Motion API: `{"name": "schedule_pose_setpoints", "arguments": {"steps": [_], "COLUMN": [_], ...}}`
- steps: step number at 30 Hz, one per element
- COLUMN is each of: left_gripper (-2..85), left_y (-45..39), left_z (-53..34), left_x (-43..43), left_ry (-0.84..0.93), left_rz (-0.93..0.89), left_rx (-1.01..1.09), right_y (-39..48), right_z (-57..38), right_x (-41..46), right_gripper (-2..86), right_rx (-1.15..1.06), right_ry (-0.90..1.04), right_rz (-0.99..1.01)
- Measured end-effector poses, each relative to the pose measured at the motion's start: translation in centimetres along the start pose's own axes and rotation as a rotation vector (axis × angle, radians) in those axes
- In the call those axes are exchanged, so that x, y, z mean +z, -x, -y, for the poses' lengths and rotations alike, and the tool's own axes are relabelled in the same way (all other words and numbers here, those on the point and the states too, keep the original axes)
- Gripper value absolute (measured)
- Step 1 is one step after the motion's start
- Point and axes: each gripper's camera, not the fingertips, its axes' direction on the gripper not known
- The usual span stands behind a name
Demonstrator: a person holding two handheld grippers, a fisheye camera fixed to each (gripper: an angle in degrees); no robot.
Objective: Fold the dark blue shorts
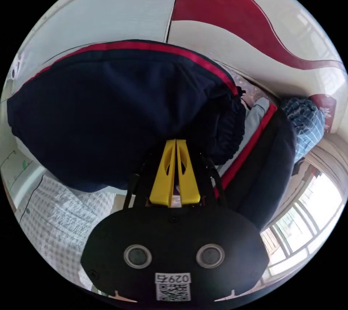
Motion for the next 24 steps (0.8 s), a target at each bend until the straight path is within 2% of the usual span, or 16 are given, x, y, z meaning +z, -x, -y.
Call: {"name": "schedule_pose_setpoints", "arguments": {"steps": [3, 6, 8, 12, 15, 18, 22, 24], "left_gripper": [0.5, 7.1, 11.5, 14.3, 14.7, 14.2, 12.4, 12.2], "left_y": [-0.7, -1.3, -1.7, -1.7, -1.2, -0.7, 1.4, 2.9], "left_z": [-1.4, -2.3, -2.3, -1.3, -0.5, 0.1, 1.0, 1.1], "left_x": [1.5, 3.7, 5.3, 10.1, 13.4, 15.9, 17.4, 17.0], "left_ry": [0.055, 0.096, 0.115, 0.214, 0.275, 0.335, 0.335, 0.291], "left_rz": [0.013, 0.007, 0.005, 0.025, -0.054, -0.182, -0.145, -0.163], "left_rx": [0.004, 0.051, 0.102, 0.247, 0.363, 0.453, 0.465, 0.431], "right_y": [3.0, 7.6, 10.8, 21.0, 31.5, 43.9, 61.7, 67.9], "right_z": [1.6, 1.7, 1.7, 1.8, 3.2, 5.0, 7.1, 7.9], "right_x": [1.3, 1.3, 1.3, 1.9, 3.2, 4.6, 8.1, 10.1], "right_gripper": [-0.5, -0.5, -0.4, -0.1, 0.9, 5.7, 11.3, 11.9], "right_rx": [-0.028, -0.048, -0.089, -0.370, -0.607, -0.823, -1.121, -1.254], "right_ry": [-0.051, -0.169, -0.222, -0.344, -0.388, -0.462, -0.539, -0.510], "right_rz": [-0.014, -0.052, -0.005, 0.190, 0.222, 0.147, -0.107, -0.165]}}
